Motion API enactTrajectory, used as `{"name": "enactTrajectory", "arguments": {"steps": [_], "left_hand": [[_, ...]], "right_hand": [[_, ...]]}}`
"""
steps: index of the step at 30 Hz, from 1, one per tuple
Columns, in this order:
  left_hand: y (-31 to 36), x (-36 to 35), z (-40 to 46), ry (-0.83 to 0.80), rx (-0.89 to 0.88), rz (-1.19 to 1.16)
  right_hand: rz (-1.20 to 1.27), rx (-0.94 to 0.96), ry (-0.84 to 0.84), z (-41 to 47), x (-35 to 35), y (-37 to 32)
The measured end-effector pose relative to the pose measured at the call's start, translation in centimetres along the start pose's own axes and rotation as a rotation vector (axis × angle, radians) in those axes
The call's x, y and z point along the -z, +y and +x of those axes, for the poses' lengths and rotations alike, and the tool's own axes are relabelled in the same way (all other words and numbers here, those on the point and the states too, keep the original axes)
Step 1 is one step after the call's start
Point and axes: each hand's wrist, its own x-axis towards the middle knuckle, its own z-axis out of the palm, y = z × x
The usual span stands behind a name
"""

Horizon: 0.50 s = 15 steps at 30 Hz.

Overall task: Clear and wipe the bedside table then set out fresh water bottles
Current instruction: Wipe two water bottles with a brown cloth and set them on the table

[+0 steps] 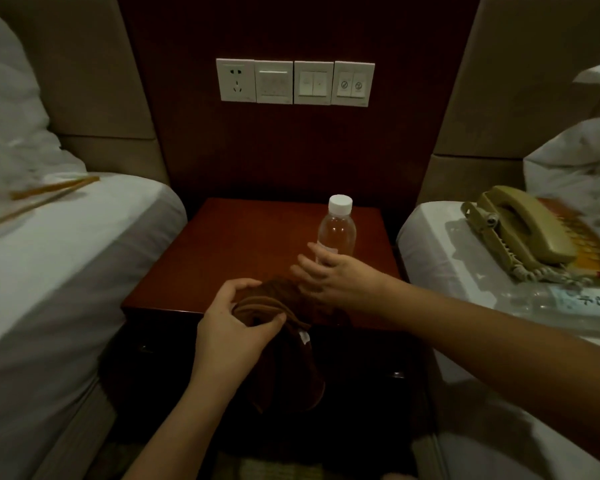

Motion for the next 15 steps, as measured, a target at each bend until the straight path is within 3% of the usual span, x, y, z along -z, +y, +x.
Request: {"name": "enactTrajectory", "arguments": {"steps": [2,5,7,8,11,13,15], "left_hand": [[0.3,0.0,-0.3,-0.009,-0.011,-0.001],[1.1,-0.6,-0.5,-0.024,-0.045,0.013],[1.9,-1.3,-0.6,-0.058,-0.046,-0.001],[2.3,-1.8,-0.7,-0.076,-0.039,-0.023],[3.2,-2.9,-0.9,-0.132,0.013,-0.141],[3.5,-3.5,-1.1,-0.182,0.06,-0.246],[3.7,-4.3,-1.2,-0.239,0.112,-0.341]], "right_hand": [[0.283,-0.06,0.133,-1.4,0.6,0.6],[0.689,-0.387,0.343,-3.5,2.0,-0.4],[1.165,-0.61,0.407,-4.5,3.3,-1.5],[1.462,-0.682,0.357,-4.8,4.0,-1.9],[2.16,-0.684,0.285,-6.1,4.1,-2.8],[2.325,-0.619,0.327,-7.1,3.6,-3.2],[2.375,-0.669,0.371,-7.7,3.0,-3.3]]}}
